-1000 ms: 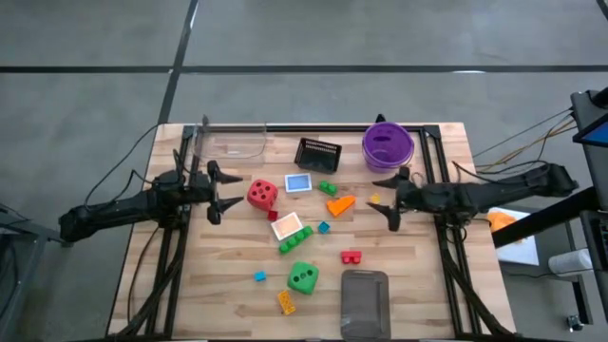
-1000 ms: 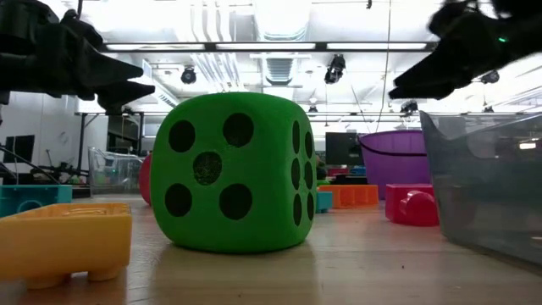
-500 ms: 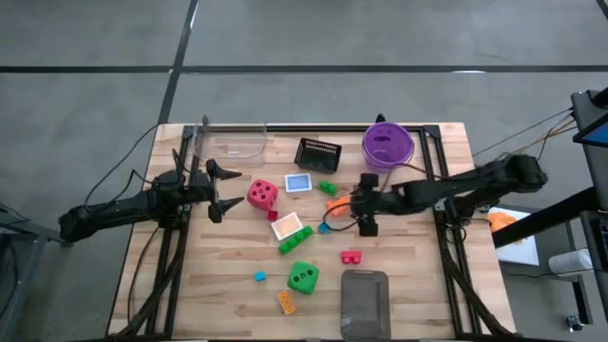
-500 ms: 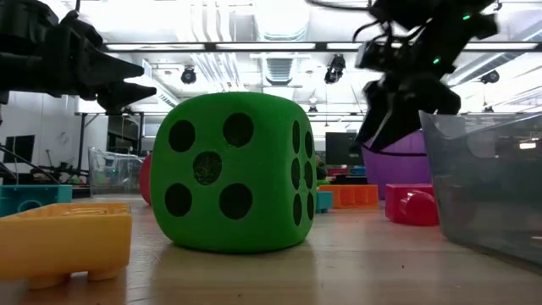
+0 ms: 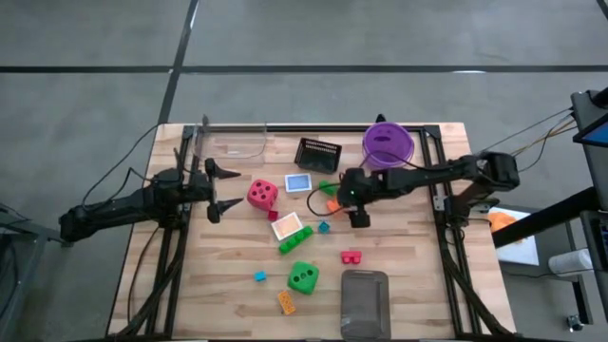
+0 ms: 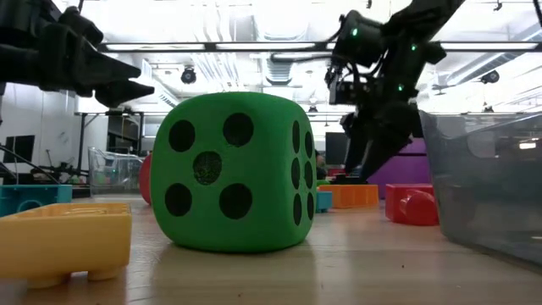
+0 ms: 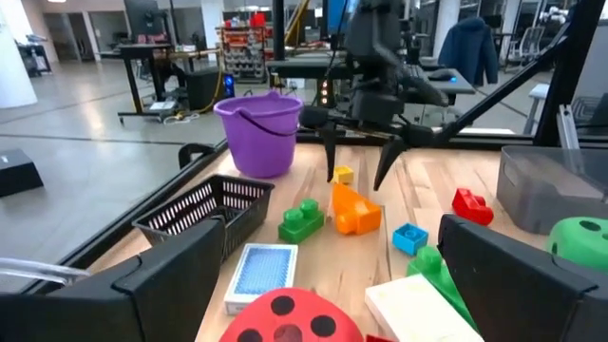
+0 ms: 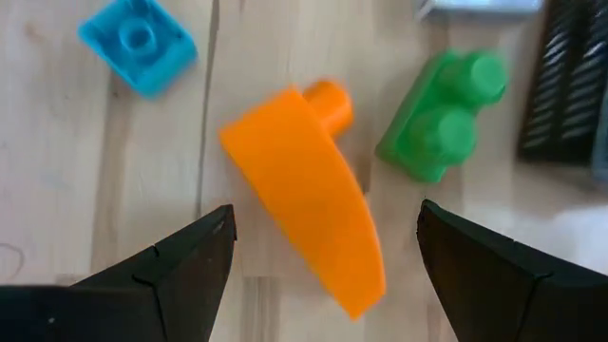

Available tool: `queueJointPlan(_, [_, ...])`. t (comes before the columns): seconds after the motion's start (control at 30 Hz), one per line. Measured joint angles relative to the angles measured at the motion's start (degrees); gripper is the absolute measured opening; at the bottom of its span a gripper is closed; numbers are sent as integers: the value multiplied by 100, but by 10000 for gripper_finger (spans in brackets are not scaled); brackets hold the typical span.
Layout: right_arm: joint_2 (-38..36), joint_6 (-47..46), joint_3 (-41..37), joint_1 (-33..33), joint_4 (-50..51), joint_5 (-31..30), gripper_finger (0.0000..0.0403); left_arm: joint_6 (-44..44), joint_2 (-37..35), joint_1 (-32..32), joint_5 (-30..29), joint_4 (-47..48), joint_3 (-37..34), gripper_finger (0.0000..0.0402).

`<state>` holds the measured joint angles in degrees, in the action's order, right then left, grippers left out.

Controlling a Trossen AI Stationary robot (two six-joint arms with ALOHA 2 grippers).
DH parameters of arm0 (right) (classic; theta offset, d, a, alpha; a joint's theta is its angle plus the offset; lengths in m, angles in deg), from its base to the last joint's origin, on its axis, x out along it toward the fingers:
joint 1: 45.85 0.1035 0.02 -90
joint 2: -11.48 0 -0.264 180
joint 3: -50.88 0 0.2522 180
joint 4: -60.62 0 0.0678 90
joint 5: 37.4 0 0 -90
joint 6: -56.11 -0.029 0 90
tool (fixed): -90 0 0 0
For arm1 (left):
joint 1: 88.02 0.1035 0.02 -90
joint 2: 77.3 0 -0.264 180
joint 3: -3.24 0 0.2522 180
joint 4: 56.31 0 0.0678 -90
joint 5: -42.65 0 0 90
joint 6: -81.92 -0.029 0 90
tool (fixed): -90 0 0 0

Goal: Pick & Place Toys
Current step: Put the orange game piece into the transparent bin

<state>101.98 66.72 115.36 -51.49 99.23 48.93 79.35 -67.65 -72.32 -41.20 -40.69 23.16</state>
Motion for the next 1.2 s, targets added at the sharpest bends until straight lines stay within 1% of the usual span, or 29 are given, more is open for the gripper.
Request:
queueJointPlan(0.23, [664,141,35,-68,93,9,321,205,0,0,-38,289,0,378])
queueJointPlan(0.37, [950,162,197,-62,143,-206,320,245,-2,0,-62,287,0,368])
queueJointPlan(0.43, [1033,162,255,-58,150,-209,310,249,-2,0,-75,284,0,359])
queueJointPlan(0.53, [1029,152,306,-44,159,-209,267,260,-2,0,-111,279,0,343])
queueJointPlan(0.6, [978,116,306,-40,173,-201,222,258,-2,0,-113,271,0,331])
queueJointPlan(0.7, [871,0,304,-39,182,-249,143,258,-2,0,-117,270,0,314])
queueJointPlan(0.73, [846,-36,304,-59,210,-250,131,258,-3,0,-128,272,0,308])
queueJointPlan(0.93, [708,-289,295,-22,316,-102,133,256,-4,0,-128,268,0,283])
queueJointPlan(1.2, [233,-439,295,186,179,-99,133,329,-4,2,-125,241,-2,280])
